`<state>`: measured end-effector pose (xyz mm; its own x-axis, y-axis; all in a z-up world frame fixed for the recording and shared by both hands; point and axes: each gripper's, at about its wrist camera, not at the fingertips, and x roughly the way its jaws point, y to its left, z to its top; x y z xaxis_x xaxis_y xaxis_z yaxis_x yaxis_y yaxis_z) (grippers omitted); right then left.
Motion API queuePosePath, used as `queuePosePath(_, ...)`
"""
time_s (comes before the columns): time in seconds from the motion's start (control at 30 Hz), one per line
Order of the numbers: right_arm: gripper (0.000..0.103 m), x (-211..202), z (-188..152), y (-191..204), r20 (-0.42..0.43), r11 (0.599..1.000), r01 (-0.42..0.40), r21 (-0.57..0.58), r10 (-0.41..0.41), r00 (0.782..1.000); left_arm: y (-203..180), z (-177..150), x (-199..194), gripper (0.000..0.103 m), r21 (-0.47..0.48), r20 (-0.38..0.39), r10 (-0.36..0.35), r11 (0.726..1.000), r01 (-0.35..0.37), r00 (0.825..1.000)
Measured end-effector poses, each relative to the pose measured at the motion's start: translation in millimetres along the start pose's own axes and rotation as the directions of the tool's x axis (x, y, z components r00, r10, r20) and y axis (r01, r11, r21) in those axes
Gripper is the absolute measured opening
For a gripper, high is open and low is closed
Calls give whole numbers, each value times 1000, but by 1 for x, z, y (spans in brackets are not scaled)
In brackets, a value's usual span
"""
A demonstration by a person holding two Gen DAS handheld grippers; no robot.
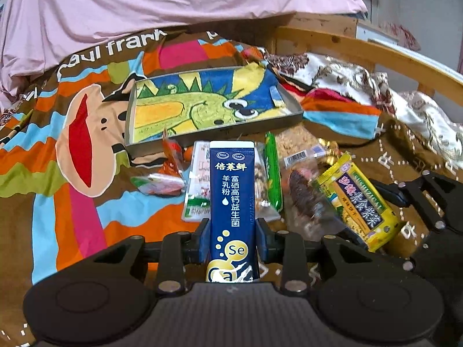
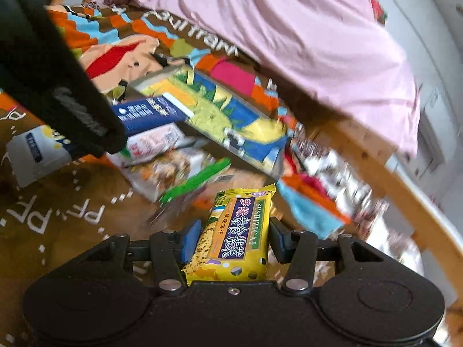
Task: Organize snacks
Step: 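Carry the Se Ca stick into the tin box while the right tool carries the yellow bar there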
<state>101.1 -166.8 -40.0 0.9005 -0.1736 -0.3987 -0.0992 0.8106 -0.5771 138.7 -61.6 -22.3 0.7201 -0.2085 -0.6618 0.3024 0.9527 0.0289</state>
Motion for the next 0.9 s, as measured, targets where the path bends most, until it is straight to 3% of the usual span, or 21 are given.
queuePosePath(0.27,52,21,23,-38,120,999,-45,11,44,992,1,32,9,35,-49,72,-3,999,6,997)
queuePosePath(0.47,52,71,47,-75,246,995,-58,78,38,969,5,68,35,35,-97,132,5,995,8,991)
queuePosePath(0.57,52,105,54,-92,305,983,-76,170,21,952,11,89,55,35,-132,155,13,991,7,988)
queuePosePath(0.77,52,176,63,-108,332,963,-78,260,-14,943,28,135,106,35,-192,182,45,981,-9,982)
queuePosePath(0.9,52,218,68,-116,297,939,-118,324,18,955,39,161,147,35,-235,176,54,972,-11,983)
